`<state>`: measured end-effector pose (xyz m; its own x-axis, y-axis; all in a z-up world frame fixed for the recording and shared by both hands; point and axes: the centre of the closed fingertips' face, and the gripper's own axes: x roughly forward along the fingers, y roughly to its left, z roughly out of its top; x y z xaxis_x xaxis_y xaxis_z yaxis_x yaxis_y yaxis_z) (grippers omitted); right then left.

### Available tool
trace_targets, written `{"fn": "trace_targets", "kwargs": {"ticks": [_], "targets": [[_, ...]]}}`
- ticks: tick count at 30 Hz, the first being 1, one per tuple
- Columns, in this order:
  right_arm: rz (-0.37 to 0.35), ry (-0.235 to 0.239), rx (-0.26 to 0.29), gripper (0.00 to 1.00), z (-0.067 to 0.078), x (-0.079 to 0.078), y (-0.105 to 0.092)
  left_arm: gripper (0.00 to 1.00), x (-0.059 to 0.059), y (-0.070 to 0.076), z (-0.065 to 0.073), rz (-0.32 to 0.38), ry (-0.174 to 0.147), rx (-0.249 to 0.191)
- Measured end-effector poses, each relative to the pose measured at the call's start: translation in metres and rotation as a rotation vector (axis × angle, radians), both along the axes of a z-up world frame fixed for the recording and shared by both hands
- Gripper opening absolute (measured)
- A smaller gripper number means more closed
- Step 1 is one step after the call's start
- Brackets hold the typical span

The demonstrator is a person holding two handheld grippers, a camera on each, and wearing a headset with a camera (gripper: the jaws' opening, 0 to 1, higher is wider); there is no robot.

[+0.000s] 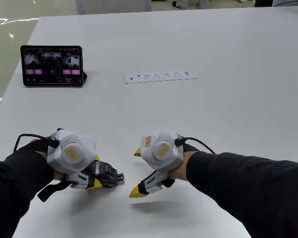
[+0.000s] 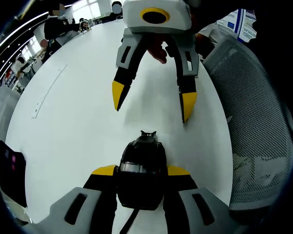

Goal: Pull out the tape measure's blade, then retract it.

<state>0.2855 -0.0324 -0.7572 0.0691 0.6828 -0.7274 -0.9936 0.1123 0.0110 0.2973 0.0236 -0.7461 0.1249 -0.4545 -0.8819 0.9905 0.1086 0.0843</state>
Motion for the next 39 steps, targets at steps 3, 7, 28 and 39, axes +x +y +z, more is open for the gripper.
{"fn": "trace_targets", "kwargs": {"ticks": [3, 7, 28, 39], "targets": [[0.012, 0.004, 0.003, 0.52, -0.002, -0.001, 0.007, 0.31, 0.000, 0.000, 0.000, 0.000, 0.002, -0.003], [0.049, 0.014, -0.018, 0.40, -0.008, -0.004, 0.013, 0.31, 0.000, 0.000, 0.000, -0.002, 0.003, -0.006], [0.109, -0.034, -0.085, 0.12, -0.021, 0.000, 0.029, 0.31, -0.001, 0.000, 0.000, 0.003, 0.006, -0.025], [0.072, -0.007, -0.073, 0.10, -0.024, 0.002, 0.030, 0.31, 0.000, 0.000, 0.000, 0.007, 0.007, -0.029]]}}
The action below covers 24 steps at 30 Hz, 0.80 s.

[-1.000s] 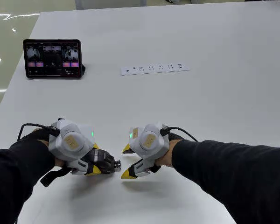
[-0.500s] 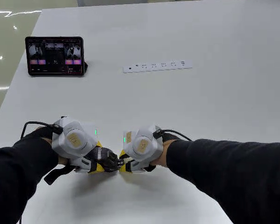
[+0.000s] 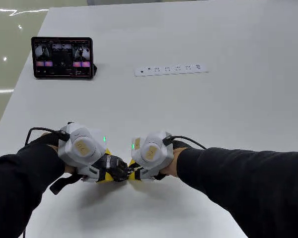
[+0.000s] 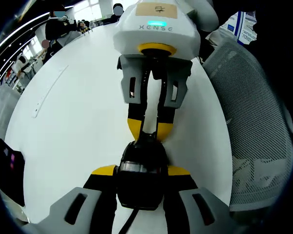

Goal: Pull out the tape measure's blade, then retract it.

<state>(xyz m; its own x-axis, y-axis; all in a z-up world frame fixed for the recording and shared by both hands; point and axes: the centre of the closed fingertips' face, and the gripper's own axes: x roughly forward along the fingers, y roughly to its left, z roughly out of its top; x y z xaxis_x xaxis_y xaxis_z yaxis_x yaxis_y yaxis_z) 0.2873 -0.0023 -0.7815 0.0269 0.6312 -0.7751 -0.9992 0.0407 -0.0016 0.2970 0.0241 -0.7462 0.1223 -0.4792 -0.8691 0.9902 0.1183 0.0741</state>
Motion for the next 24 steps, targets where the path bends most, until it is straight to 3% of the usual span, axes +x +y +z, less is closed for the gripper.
{"fn": "trace_targets", "kwargs": {"ticks": [4, 8, 24], "targets": [[0.015, -0.012, 0.001, 0.09, 0.001, -0.001, -0.001, 0.31, 0.000, 0.001, 0.001, 0.003, 0.003, -0.012], [0.013, 0.010, 0.000, 0.09, 0.001, -0.001, -0.004, 0.31, 0.000, 0.000, 0.000, -0.003, 0.002, -0.004], [0.011, 0.015, -0.024, 0.10, 0.001, -0.002, -0.017, 0.31, -0.001, 0.000, 0.000, 0.005, 0.005, 0.008]]}}
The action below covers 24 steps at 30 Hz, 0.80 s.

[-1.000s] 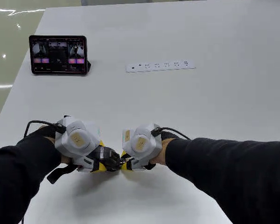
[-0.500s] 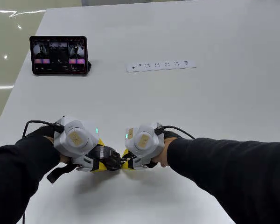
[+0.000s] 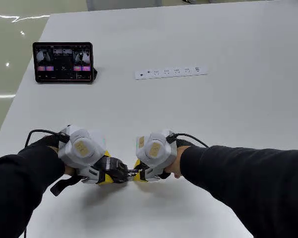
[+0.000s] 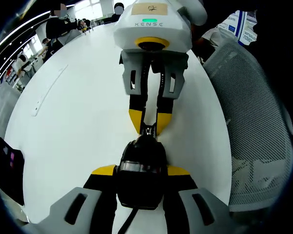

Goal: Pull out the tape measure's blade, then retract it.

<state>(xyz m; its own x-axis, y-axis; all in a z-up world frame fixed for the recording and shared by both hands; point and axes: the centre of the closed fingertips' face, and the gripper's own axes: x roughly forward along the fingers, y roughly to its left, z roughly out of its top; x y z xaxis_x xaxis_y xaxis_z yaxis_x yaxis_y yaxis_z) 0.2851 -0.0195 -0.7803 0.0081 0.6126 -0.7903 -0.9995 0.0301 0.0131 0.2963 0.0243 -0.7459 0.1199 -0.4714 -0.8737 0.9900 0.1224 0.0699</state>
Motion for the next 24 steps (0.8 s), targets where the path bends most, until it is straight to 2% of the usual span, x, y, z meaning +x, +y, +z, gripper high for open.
{"fn": "trace_targets", "kwargs": {"ticks": [24], "targets": [[-0.015, 0.010, -0.018, 0.10, 0.001, 0.000, -0.019, 0.31, 0.001, 0.000, -0.001, 0.007, -0.005, 0.000]]}}
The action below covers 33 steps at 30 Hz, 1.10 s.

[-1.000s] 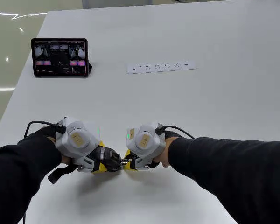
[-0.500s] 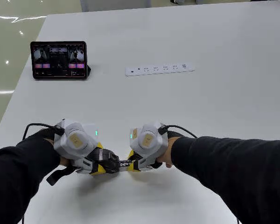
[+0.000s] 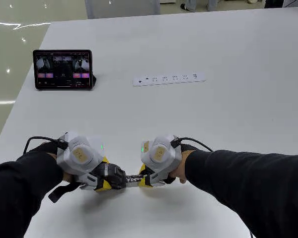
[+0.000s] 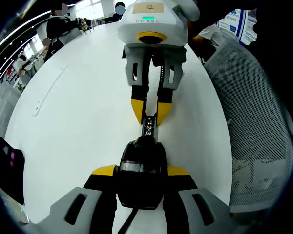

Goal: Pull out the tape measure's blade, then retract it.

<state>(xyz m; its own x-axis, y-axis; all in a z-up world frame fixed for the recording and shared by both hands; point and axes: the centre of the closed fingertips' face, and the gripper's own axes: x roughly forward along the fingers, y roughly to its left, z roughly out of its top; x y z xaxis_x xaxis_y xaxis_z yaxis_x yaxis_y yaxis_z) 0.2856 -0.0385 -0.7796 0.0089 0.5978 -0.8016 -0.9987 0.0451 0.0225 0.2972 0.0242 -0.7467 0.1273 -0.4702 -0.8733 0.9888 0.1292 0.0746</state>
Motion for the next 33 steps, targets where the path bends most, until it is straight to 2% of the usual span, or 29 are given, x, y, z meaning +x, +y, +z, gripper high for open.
{"fn": "trace_targets", "kwargs": {"ticks": [27, 33], "targets": [[-0.026, 0.011, -0.014, 0.10, -0.002, 0.001, -0.020, 0.31, 0.001, 0.000, 0.000, 0.010, -0.007, -0.006], [-0.032, 0.018, -0.014, 0.10, -0.002, 0.001, -0.027, 0.31, 0.000, 0.000, 0.001, -0.008, -0.016, -0.007]]}}
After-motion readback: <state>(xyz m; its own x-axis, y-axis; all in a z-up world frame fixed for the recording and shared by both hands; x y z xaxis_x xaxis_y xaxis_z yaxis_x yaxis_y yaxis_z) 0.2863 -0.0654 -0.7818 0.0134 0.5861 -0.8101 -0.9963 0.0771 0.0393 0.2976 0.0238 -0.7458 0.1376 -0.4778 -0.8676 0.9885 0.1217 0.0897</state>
